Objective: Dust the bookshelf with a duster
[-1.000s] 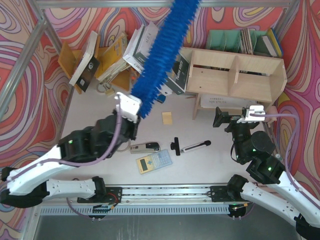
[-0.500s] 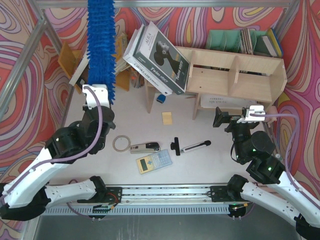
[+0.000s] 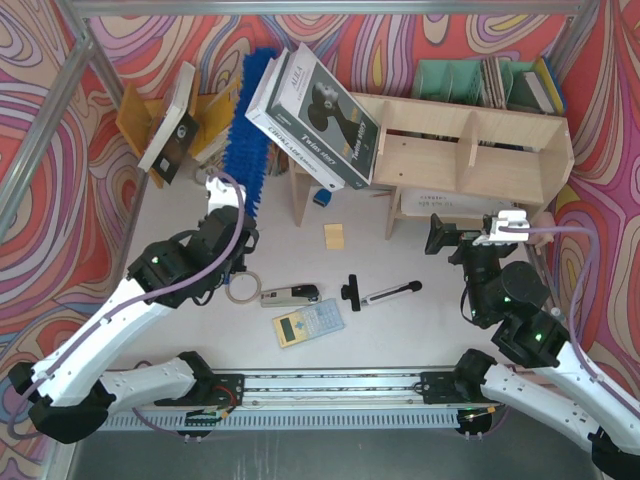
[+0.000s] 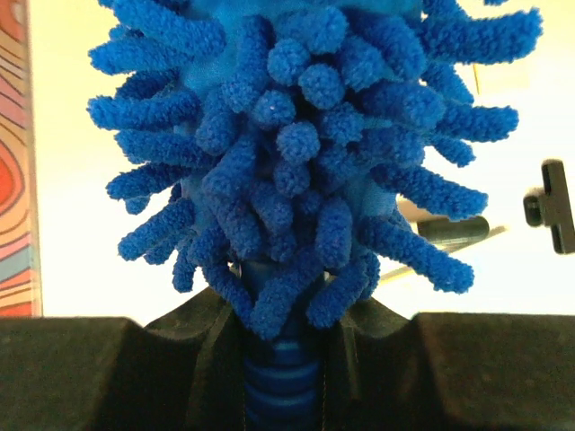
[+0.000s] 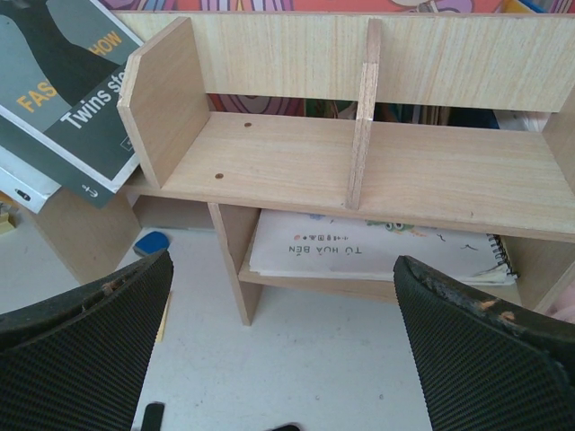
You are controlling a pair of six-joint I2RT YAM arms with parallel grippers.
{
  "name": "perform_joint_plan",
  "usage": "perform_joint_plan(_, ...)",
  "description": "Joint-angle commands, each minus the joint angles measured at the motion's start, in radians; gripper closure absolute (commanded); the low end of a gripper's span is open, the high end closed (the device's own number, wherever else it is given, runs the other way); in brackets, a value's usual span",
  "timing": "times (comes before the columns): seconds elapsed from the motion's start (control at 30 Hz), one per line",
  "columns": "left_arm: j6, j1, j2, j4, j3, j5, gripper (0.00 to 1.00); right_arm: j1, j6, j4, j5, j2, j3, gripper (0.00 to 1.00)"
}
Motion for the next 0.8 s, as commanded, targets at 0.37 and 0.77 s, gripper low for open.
perform_joint_plan(0.37, -0.043, 0.006, -0.003, 0.112, -0.236, 0.228, 1.0, 0.0, 0.008, -0.005, 0.005, 0.011, 0.019, 0.01)
perform_joint_plan(0.77, -0.127, 0.006, 0.044, 0.246, -0.459, 0.311, 1.0, 0.0, 0.001, -0.003, 0.008, 0.011, 0.019, 0.01)
